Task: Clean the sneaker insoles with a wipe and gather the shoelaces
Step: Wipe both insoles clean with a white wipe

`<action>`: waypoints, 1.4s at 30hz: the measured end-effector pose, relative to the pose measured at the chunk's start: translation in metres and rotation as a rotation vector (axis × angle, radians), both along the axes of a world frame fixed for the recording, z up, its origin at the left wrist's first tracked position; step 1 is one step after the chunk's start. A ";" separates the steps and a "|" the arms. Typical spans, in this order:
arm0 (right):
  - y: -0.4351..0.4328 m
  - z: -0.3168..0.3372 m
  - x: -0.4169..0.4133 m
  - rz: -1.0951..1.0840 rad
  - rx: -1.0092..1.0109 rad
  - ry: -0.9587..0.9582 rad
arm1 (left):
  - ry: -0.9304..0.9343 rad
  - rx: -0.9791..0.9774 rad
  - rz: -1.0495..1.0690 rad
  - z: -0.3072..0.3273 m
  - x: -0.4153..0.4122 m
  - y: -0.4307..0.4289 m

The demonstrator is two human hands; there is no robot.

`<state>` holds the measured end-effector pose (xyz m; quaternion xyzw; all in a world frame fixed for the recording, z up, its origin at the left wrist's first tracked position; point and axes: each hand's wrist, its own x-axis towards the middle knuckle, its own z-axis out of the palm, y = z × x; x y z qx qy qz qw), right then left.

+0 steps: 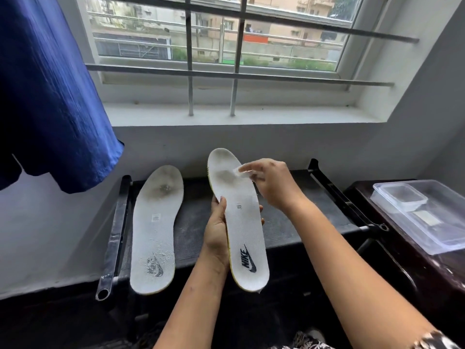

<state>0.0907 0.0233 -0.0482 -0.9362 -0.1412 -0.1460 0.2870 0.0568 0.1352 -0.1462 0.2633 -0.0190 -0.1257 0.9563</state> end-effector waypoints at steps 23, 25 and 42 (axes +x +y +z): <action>-0.055 -0.028 -0.109 0.314 -0.242 0.651 | 0.138 0.069 0.068 -0.008 0.001 0.009; -0.064 -0.016 -0.097 0.206 -0.339 0.614 | 0.099 0.106 0.071 -0.006 0.001 0.008; -0.014 -0.029 -0.014 0.086 -0.036 0.099 | 0.035 0.116 0.126 0.005 -0.004 0.002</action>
